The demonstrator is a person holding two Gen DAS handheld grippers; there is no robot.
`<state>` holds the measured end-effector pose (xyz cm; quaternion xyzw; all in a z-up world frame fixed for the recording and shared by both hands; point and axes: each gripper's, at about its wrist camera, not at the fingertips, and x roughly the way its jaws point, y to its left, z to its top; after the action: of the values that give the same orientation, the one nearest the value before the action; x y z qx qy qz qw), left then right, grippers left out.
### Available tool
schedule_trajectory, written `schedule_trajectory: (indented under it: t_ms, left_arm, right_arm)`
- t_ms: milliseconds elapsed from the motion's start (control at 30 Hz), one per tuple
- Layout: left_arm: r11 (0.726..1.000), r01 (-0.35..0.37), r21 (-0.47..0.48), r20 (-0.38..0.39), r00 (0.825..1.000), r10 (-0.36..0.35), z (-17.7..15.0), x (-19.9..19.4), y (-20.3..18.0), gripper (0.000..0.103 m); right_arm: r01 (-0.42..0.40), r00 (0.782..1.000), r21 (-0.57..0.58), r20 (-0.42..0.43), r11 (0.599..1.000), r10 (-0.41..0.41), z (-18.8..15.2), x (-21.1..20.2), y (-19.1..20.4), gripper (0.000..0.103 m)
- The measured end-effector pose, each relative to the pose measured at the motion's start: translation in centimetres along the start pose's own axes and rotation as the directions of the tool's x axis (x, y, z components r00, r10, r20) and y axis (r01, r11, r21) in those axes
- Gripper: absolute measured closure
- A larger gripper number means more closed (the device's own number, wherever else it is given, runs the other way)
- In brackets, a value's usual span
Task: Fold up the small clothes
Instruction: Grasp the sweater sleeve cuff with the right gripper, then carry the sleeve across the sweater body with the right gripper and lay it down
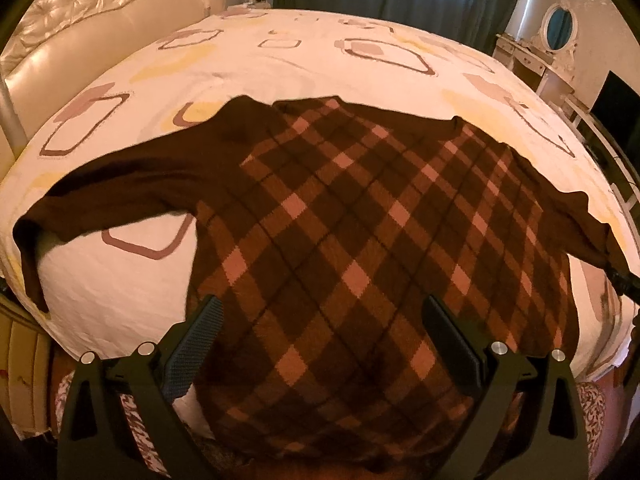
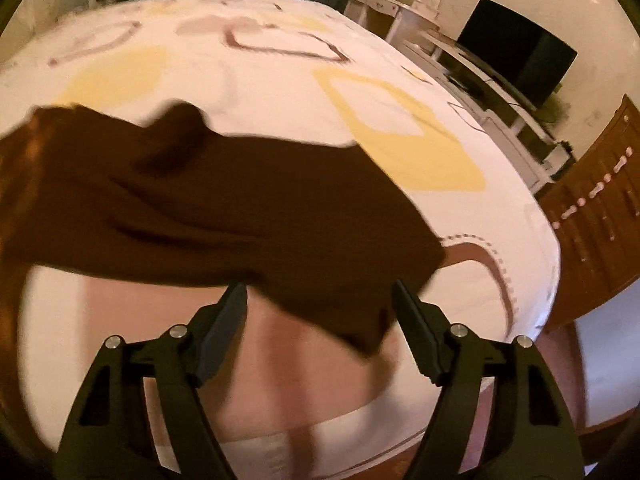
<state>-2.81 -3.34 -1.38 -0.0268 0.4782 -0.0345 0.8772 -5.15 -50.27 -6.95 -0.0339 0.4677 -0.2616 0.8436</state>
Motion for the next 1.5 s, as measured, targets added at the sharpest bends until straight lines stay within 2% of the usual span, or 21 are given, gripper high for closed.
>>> schedule_trajectory:
  t_ms: [33, 100, 200, 300, 433, 567, 600, 800, 833, 867, 933, 1000, 1033, 1133, 1233, 1300, 1333, 1367, 1400, 1433, 1500]
  left_arm:
    - [1.000, -0.002, -0.002, -0.008, 1.000, 0.002, 0.0, 0.3, -0.1, 0.004]
    - [1.000, -0.006, -0.001, -0.028, 1.000, 0.006, 0.0, 0.7, -0.4, 0.004]
    - [1.000, -0.017, 0.014, -0.036, 0.999, 0.018, 0.2, 1.1, -1.0, 0.004]
    - [1.000, -0.024, 0.016, -0.043, 0.999, 0.025, 0.5, 1.4, -1.4, 0.004]
    - [1.000, -0.015, 0.001, -0.056, 0.998, 0.015, 1.0, 1.8, -2.0, 0.004]
    - [1.000, -0.009, -0.005, -0.072, 0.997, 0.009, 1.3, 2.4, -2.8, 0.004]
    - [1.000, -0.012, -0.001, -0.076, 0.997, 0.012, 1.3, 2.5, -3.1, 0.004]
    - [1.000, -0.017, 0.026, -0.106, 0.994, 0.019, 1.4, 3.7, -4.5, 0.004]
    - [0.999, -0.015, 0.030, -0.108, 0.994, 0.019, 1.4, 3.8, -4.6, 0.004]
    - [0.999, -0.014, 0.036, -0.108, 0.994, 0.018, 1.4, 3.8, -4.8, 0.004]
    - [0.999, -0.011, 0.041, -0.107, 0.994, 0.016, 1.4, 3.8, -4.9, 0.004]
    - [0.999, -0.008, 0.039, -0.103, 0.995, 0.012, 1.4, 3.7, -4.8, 0.004]
    - [0.999, -0.007, 0.035, -0.103, 0.995, 0.011, 1.5, 3.8, -4.6, 0.004]
    - [1.000, -0.007, 0.018, -0.105, 0.994, 0.009, 1.5, 3.9, -4.3, 0.004]
    - [1.000, -0.003, 0.002, -0.115, 0.993, 0.003, 1.3, 4.1, -3.9, 0.004]
    - [1.000, -0.005, -0.001, -0.118, 0.993, 0.005, 1.2, 4.1, -3.7, 0.004]
    - [1.000, -0.006, -0.002, -0.116, 0.993, 0.006, 1.2, 4.1, -3.6, 0.004]
    - [1.000, -0.007, -0.003, -0.110, 0.994, 0.007, 1.2, 3.9, -3.5, 0.004]
    - [1.000, -0.007, -0.003, -0.105, 0.994, 0.007, 1.2, 3.8, -3.4, 0.004]
    - [1.000, -0.008, -0.006, -0.100, 0.995, 0.008, 1.2, 3.7, -3.2, 0.004]
    - [1.000, -0.008, -0.013, -0.096, 0.995, 0.007, 1.3, 3.5, -2.8, 0.004]
  right_arm:
    - [-0.034, 0.999, 0.005, -0.005, 0.999, 0.034, -0.2, 0.7, -0.7, 0.064]
    - [-0.156, 0.987, 0.058, -0.024, 0.986, 0.158, -0.2, 1.1, -2.3, 0.097]
    - [-0.205, 0.979, 0.129, 0.011, 0.970, 0.206, 0.2, 0.2, -4.7, 0.097]
    - [-0.281, 0.960, 0.235, 0.075, 0.930, 0.271, 1.2, -0.8, -8.9, 0.097]
    - [-0.376, 0.926, 0.433, 0.143, 0.819, 0.349, 2.4, -0.3, -17.2, 0.097]
    - [-0.394, 0.912, 0.565, 0.145, 0.725, 0.384, 2.5, 2.9, -23.9, 0.098]
    - [-0.407, 0.899, 0.608, 0.136, 0.682, 0.415, 2.0, 4.3, -25.5, 0.098]
    - [-0.418, 0.846, 0.738, 0.103, 0.530, 0.523, -0.9, 10.1, -27.8, 0.096]
    - [-0.432, 0.828, 0.749, 0.109, 0.502, 0.550, -1.3, 10.8, -27.5, 0.093]
    - [-0.432, 0.823, 0.759, 0.111, 0.487, 0.558, -1.6, 11.2, -27.5, 0.090]
    - [-0.433, 0.822, 0.781, 0.139, 0.450, 0.552, -2.3, 11.7, -27.8, 0.064]
    - [-0.479, 0.788, 0.802, 0.213, 0.358, 0.578, -3.2, 11.8, -28.2, 0.050]
    - [-0.492, 0.774, 0.809, 0.239, 0.321, 0.586, -3.5, 12.1, -28.5, 0.045]
    - [-0.529, 0.727, 0.817, 0.298, 0.229, 0.619, -4.8, 12.3, -28.3, 0.044]
    - [-0.562, 0.704, 0.797, 0.319, 0.223, 0.635, -5.2, 12.3, -27.3, 0.044]
    - [-0.564, 0.717, 0.784, 0.310, 0.258, 0.625, -4.7, 12.1, -26.7, 0.047]
    - [-0.569, 0.718, 0.773, 0.299, 0.281, 0.629, -4.2, 11.9, -26.0, 0.065]
    - [-0.579, 0.706, 0.760, 0.286, 0.295, 0.648, -3.8, 12.0, -25.9, 0.076]
    - [-0.592, 0.680, 0.744, 0.253, 0.311, 0.688, -3.0, 12.3, -24.7, 0.087]
    - [-0.588, 0.681, 0.737, 0.228, 0.334, 0.696, -2.7, 12.3, -24.2, 0.091]
    - [-0.562, 0.720, 0.733, 0.204, 0.384, 0.664, -1.9, 12.0, -23.8, 0.095]
